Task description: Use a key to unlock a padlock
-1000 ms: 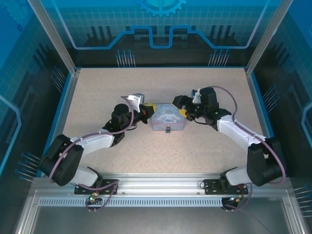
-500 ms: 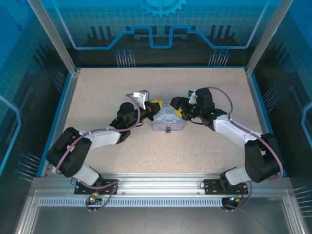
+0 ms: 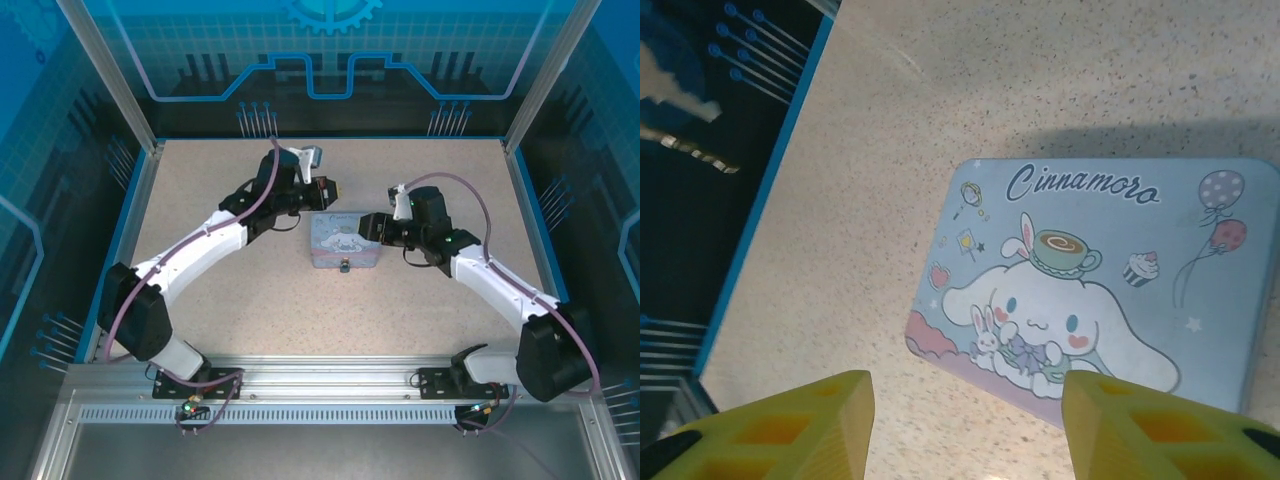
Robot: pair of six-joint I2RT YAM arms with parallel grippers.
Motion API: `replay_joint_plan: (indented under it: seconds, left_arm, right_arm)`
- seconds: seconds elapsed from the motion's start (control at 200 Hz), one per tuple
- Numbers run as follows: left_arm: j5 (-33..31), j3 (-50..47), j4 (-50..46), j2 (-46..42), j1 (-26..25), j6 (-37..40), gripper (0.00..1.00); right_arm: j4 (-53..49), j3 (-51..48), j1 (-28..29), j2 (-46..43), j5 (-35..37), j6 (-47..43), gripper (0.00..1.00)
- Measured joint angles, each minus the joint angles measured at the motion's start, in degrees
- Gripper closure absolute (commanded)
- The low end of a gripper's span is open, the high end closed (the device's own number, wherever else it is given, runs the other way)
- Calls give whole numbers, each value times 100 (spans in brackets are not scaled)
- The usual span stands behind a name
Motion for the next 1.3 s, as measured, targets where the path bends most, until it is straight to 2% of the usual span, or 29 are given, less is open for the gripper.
replay_joint_plan:
  seconds: [0.16, 0.345, 0.795, 1.301]
  left_arm:
    - [374, 391, -986, 293, -2, -160, 100]
    - [662, 459, -1508, 367, -24, -372, 100]
    - [955, 654, -1633, 533, -103, -691, 100]
    - [970, 758, -1655, 614, -94, -839, 100]
  right_arm:
    - [254, -79, -4, -68, -125, -461, 51]
    - [682, -79, -4, -68, -323, -605, 54]
    - [1235, -15, 42, 201, -859, -597, 60]
    - [1414, -15, 98, 326, -946, -599, 58]
